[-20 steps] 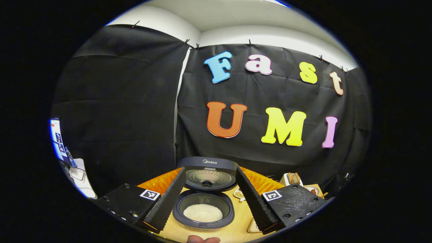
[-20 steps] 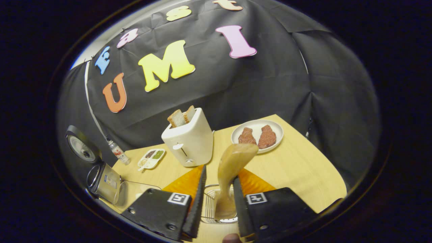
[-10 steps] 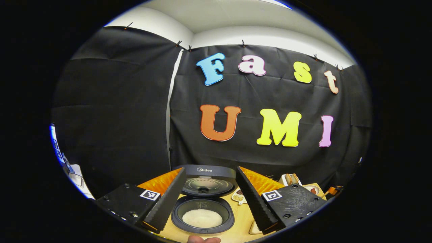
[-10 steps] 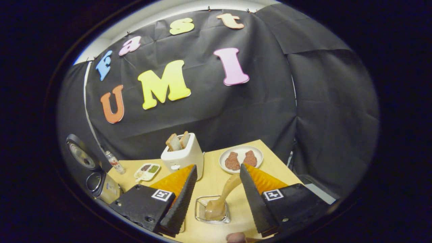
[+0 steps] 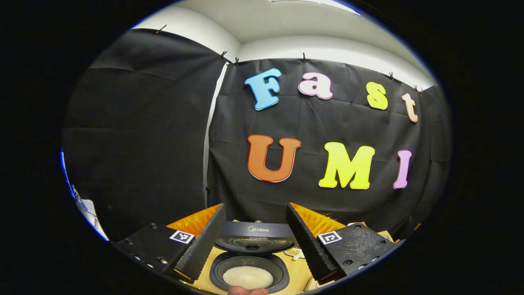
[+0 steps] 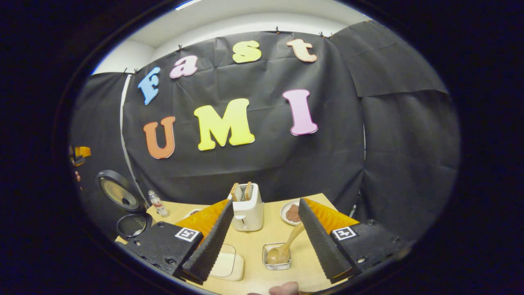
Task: Close the left gripper, press the button to open the rice cooker; take a wooden spoon from the chopstick holder with the right hand, scoop a spoonful of rice and pour it into the rice cooker, then put the wooden spoon back into the chopstick holder.
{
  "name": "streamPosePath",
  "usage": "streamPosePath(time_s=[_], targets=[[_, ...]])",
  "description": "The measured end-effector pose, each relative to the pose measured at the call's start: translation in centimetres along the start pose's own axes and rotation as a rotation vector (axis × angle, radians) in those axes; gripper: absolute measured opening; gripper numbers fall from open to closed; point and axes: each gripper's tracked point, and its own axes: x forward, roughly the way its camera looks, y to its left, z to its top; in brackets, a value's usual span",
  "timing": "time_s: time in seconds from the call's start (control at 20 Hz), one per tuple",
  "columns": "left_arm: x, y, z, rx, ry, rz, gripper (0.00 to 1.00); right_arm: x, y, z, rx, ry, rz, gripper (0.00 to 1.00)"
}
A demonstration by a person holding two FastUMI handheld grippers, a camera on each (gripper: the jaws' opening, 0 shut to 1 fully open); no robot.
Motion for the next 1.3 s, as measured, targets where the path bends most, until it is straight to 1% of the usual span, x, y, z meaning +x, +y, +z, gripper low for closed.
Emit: streamPosePath(time_s=[0.05, 0.15, 0.35, 0.4, 0.55, 0.65, 0.7, 0.75, 0.8, 0.85, 0.95, 1.0, 1.25, 1.3], targets=[[0.8, 0.2, -0.5, 0.006, 0.009, -0.003, 0.94, -0.5, 0.5, 0.4, -0.013, -0.012, -0.005, 1.00], [2.3, 0.3, -0.8, 0.025, 0.019, -0.018, 0.94, -2.0, 1.0, 1.1, -0.041, -0.035, -0.014, 0.96], [6.0, 1.5, -2.5, 0.050, 0.074, -0.016, 0.94, -4.4, 1.1, 1.3, -0.074, -0.055, -0.046, 0.96], [6.5, 1.5, -3.0, 0.043, 0.095, -0.017, 0.94, -5.0, 0.9, 1.0, -0.080, -0.052, -0.060, 1.00], [7.9, 1.0, -4.1, 0.028, 0.144, -0.028, 0.95, -6.2, -0.1, 0.0, -0.092, -0.031, -0.101, 1.00], [8.4, 0.2, -4.7, 0.022, 0.174, -0.050, 0.95, -6.7, -0.3, -0.5, -0.072, -0.014, -0.116, 1.00], [8.5, -0.1, -5.7, 0.023, 0.215, -0.058, 1.00, -6.6, -0.4, -0.8, -0.061, -0.005, -0.117, 1.00], [8.4, -0.2, -7.1, 0.029, 0.265, -0.057, 0.94, -6.6, -0.2, -0.9, -0.054, -0.001, -0.117, 0.96], [8.1, 0.2, -7.5, 0.061, 0.283, -0.041, 0.95, -6.5, -0.1, -0.8, -0.052, 0.002, -0.114, 0.97], [8.3, -0.2, -8.0, 0.055, 0.309, -0.061, 0.97, -6.4, 0.2, -0.8, -0.056, 0.003, -0.106, 0.97], [7.4, -0.4, -8.4, 0.069, 0.335, -0.066, 0.97, -6.2, 1.0, -0.6, -0.067, 0.004, -0.082, 0.97], [6.9, -0.5, -8.6, 0.065, 0.351, -0.067, 0.97, -6.2, 1.5, -0.5, -0.072, 0.004, -0.068, 1.00], [3.2, -0.8, -10.3, 0.073, 0.403, -0.073, 0.96, -6.0, 3.2, -0.7, -0.109, 0.016, -0.004, 1.00], [2.3, -0.8, -11.0, 0.072, 0.420, -0.073, 0.96, -6.0, 3.5, -1.0, -0.111, 0.025, 0.007, 0.97]])
